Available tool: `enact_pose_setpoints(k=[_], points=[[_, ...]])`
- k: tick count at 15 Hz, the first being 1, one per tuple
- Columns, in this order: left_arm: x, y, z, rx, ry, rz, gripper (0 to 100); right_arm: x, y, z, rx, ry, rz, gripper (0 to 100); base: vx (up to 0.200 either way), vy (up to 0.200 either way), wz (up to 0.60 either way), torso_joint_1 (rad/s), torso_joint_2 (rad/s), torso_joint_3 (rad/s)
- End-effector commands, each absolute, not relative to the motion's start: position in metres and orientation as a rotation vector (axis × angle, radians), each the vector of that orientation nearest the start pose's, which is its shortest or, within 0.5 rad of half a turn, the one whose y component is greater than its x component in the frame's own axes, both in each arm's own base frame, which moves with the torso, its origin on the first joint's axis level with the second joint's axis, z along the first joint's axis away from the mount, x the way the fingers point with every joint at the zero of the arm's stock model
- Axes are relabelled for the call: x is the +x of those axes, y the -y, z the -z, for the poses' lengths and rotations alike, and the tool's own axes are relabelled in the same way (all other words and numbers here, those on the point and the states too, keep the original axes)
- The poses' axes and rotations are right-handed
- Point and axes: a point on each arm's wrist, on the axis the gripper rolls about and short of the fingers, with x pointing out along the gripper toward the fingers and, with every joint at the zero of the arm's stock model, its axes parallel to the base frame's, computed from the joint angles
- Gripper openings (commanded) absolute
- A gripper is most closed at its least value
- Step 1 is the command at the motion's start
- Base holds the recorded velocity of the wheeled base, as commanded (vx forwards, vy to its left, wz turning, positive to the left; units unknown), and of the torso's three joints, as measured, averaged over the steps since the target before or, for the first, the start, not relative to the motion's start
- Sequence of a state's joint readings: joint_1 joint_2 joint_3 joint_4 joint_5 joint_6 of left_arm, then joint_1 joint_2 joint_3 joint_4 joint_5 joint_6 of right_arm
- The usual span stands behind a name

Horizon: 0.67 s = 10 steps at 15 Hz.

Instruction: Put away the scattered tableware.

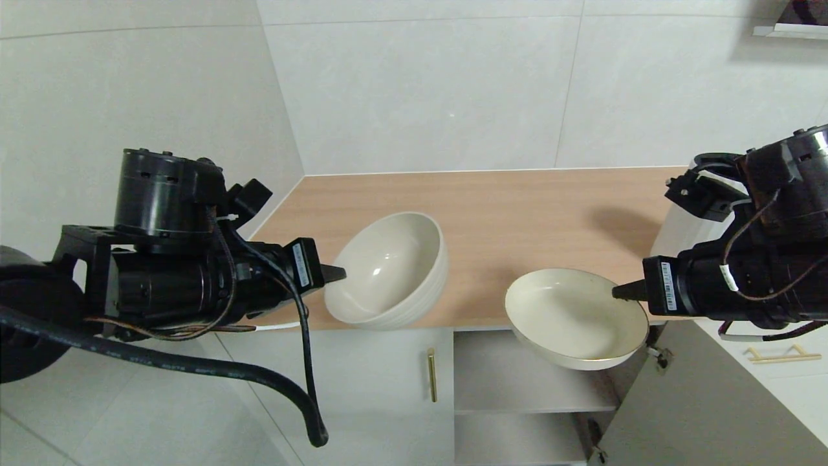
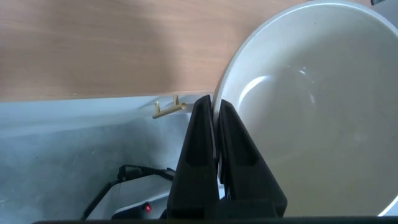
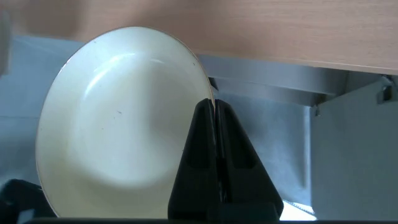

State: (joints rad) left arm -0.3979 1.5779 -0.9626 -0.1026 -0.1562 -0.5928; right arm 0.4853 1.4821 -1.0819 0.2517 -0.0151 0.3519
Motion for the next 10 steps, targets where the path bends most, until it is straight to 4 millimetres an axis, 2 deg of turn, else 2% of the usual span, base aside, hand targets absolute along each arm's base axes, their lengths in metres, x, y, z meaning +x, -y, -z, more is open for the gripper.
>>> enact_pose_setpoints(k=[1, 10], points=[[0.256, 0.111, -0.209, -0.501, -0.666, 0.37, 0, 0.218, -0.115, -0.235, 0.163, -0.716, -0.332, 0, -0.2, 0.0, 0.0, -0.007, 0.0, 0.007], [0.258, 0.113, -0.205, -0.498, -0.676, 0.367, 0, 0.23, -0.121, -0.221, 0.146, -0.766, -0.313, 0, 0.0, 0.0, 0.0, 0.0, 0.0, 0.0]])
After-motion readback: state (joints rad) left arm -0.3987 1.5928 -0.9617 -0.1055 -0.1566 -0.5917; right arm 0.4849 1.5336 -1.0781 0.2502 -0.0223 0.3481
